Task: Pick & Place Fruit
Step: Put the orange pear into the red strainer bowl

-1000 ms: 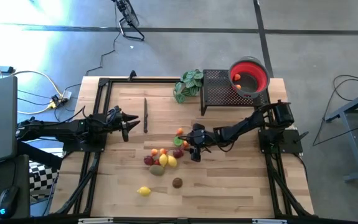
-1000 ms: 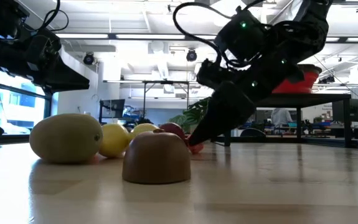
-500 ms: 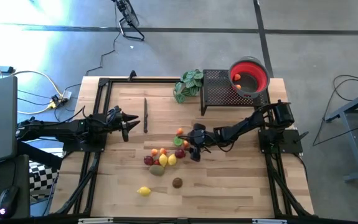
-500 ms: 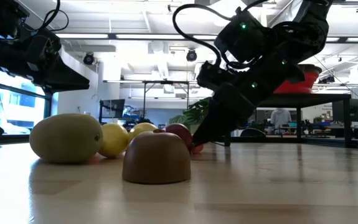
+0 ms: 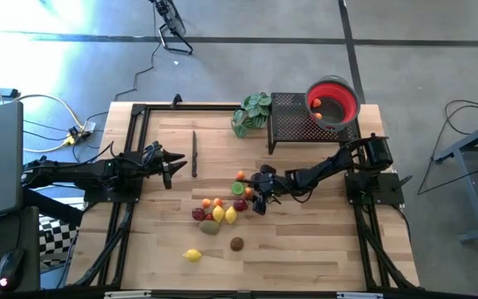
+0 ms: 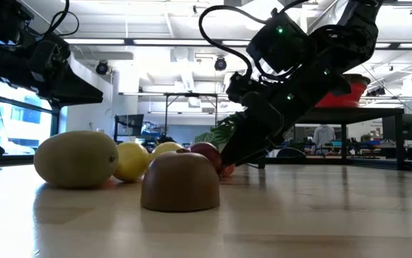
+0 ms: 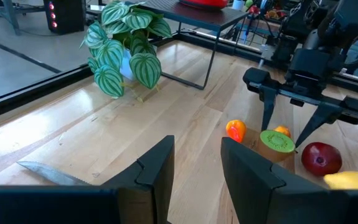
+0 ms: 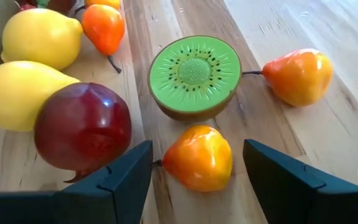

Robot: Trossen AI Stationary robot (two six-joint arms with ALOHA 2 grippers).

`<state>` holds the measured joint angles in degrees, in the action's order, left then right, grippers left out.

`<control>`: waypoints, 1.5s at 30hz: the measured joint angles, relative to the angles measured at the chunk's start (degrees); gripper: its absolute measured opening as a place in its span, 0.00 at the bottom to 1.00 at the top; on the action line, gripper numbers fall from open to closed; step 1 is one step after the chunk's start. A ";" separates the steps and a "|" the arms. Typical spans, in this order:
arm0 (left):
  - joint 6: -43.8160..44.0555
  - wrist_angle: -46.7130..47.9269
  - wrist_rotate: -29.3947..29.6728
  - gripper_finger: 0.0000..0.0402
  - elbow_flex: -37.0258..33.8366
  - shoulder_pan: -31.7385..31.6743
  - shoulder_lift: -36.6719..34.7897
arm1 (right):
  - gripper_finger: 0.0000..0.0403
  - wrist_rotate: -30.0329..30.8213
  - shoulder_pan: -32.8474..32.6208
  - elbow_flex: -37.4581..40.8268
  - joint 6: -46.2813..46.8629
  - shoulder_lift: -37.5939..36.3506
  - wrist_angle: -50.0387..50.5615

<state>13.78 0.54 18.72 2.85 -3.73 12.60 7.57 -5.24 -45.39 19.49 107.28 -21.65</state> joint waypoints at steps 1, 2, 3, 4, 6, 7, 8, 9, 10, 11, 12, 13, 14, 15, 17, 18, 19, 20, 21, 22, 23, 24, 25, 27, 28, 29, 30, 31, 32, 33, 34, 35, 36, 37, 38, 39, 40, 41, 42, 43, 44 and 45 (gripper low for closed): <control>0.00 0.00 0.00 0.32 0.00 0.00 0.00 | 0.60 0.00 -0.02 0.00 0.00 0.00 0.00; 0.00 0.00 0.00 0.32 0.00 0.00 0.00 | 0.60 0.00 -0.02 0.00 0.00 0.00 0.00; 0.00 0.00 0.00 0.32 0.00 0.00 0.00 | 0.60 0.02 -0.02 0.00 0.00 0.00 0.01; 0.00 0.00 0.00 0.32 0.00 0.00 0.00 | 0.60 0.06 -0.02 0.00 0.00 0.00 0.02; 0.00 0.00 0.00 0.32 0.00 0.00 0.00 | 0.60 0.09 0.00 0.00 -0.07 0.00 0.03; 0.00 0.00 0.00 0.32 0.00 0.00 0.00 | 0.60 0.12 0.00 0.00 -0.07 0.00 0.04; 0.00 0.02 0.00 0.32 0.00 0.00 0.00 | 0.60 0.17 -0.01 0.00 -0.09 0.00 0.09; 0.00 0.01 0.00 0.32 0.00 0.00 0.00 | 0.60 0.17 -0.02 0.00 -0.10 0.00 0.18; 0.00 0.00 0.00 0.32 0.00 0.00 0.00 | 0.60 0.18 -0.02 0.00 -0.12 0.00 0.31; 0.00 0.02 0.00 0.32 0.00 0.00 0.00 | 0.60 0.20 -0.02 0.00 -0.13 0.00 0.41; 0.00 0.00 0.00 0.32 0.00 0.00 0.01 | 0.60 0.20 -0.02 0.00 -0.15 0.00 0.47; 0.00 0.01 0.00 0.32 0.00 0.00 0.00 | 0.60 0.20 -0.02 0.00 -0.15 0.00 0.48; 0.00 0.02 0.00 0.32 0.00 0.00 0.00 | 0.60 0.20 -0.02 0.00 -0.15 0.00 0.48; 0.00 0.02 0.00 0.32 0.00 0.00 0.00 | 0.60 0.20 -0.02 0.00 -0.15 0.00 0.48; 0.00 0.02 0.00 0.32 0.00 0.00 0.00 | 0.60 0.21 -0.01 0.00 -0.17 0.00 0.48; 0.00 0.02 0.00 0.32 0.00 0.00 0.00 | 0.60 0.20 -0.01 0.00 -0.17 0.00 0.48; 0.00 0.02 0.00 0.32 0.00 0.00 0.00 | 0.60 0.20 -0.01 0.00 -0.17 0.00 0.50; 0.00 0.02 0.00 0.32 0.00 0.00 0.00 | 0.60 0.20 0.00 0.00 -0.17 0.00 0.49; 0.00 0.02 0.00 0.32 0.00 0.00 0.00 | 0.60 0.20 0.00 0.00 -0.17 0.00 0.48; 0.00 0.02 0.00 0.32 0.00 0.00 0.00 | 0.60 0.20 -0.02 0.00 -0.17 0.00 0.49; 0.00 0.02 0.00 0.32 0.00 0.00 0.00 | 0.60 0.20 -0.01 0.00 -0.17 0.00 0.49; 0.00 0.02 0.01 0.32 0.00 0.00 0.00 | 0.60 0.20 -0.02 0.00 -0.17 0.00 0.48; 0.00 0.02 0.00 0.32 0.00 0.00 0.00 | 0.60 0.20 -0.02 0.00 -0.17 0.00 0.50; 0.00 0.02 0.00 0.32 -0.02 0.00 0.00 | 0.60 0.20 -0.01 0.00 -0.17 -0.01 0.49; 0.00 0.02 0.01 0.32 -0.02 0.00 0.01 | 0.60 0.20 -0.01 0.00 -0.18 -0.02 0.48; 0.00 0.02 0.01 0.32 -0.02 0.00 0.01 | 0.60 0.20 -0.02 0.00 -0.18 -0.02 0.50; 0.00 0.02 0.02 0.32 -0.02 0.00 0.00 | 0.60 0.20 -0.01 0.00 -0.19 -0.02 0.50; 0.00 0.02 0.00 0.32 -0.02 0.00 0.00 | 0.60 0.20 -0.02 0.00 -0.20 -0.02 0.50; 0.00 0.02 0.02 0.32 -0.02 0.00 0.00 | 0.60 0.20 -0.01 0.00 -0.20 -0.02 0.49; 0.00 0.02 0.02 0.32 -0.02 0.00 0.00 | 0.60 0.20 0.00 0.00 -0.20 -0.02 0.50; 0.00 0.02 0.01 0.32 -0.02 0.00 0.00 | 0.60 0.20 -0.01 0.00 -0.20 -0.02 0.50; 0.00 0.02 0.02 0.32 -0.02 0.00 0.00 | 0.60 0.20 -0.02 0.00 -0.20 -0.02 0.49; 0.00 0.02 0.02 0.32 -0.02 0.00 0.00 | 0.60 0.20 -0.01 0.00 -0.20 -0.02 0.50; 0.00 0.02 0.02 0.32 -0.02 0.00 0.00 | 0.60 0.20 -0.01 0.00 -0.20 -0.02 0.50; 0.00 0.02 0.02 0.32 -0.02 0.00 0.00 | 0.60 0.20 0.00 0.00 -0.20 -0.02 0.48; 0.00 0.02 0.02 0.32 -0.02 0.00 0.01 | 0.60 0.20 0.00 0.00 -0.20 -0.02 0.50; 0.00 0.02 0.02 0.32 -0.02 0.00 0.00 | 0.59 0.20 -0.02 0.00 -0.20 -0.02 0.50; 0.00 0.02 0.02 0.32 -0.02 0.00 0.00 | 0.58 0.20 -0.02 0.00 -0.20 -0.02 0.50; 0.00 0.02 0.02 0.32 -0.02 0.00 0.01 | 0.57 0.20 -0.02 0.00 -0.20 -0.02 0.50; 0.00 0.02 0.02 0.32 -0.02 0.00 0.00 | 0.55 0.16 -0.02 0.00 -0.20 -0.02 0.50; 0.00 0.02 0.01 0.32 -0.02 0.00 0.00 | 0.53 0.02 0.00 0.00 -0.20 -0.02 0.50; 0.00 0.02 0.02 0.32 -0.02 0.00 0.00 | 0.50 0.01 -0.02 0.00 -0.20 -0.02 0.50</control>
<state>13.78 0.56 18.74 2.83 -3.73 12.60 7.58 -5.26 -45.39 19.29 107.26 -21.15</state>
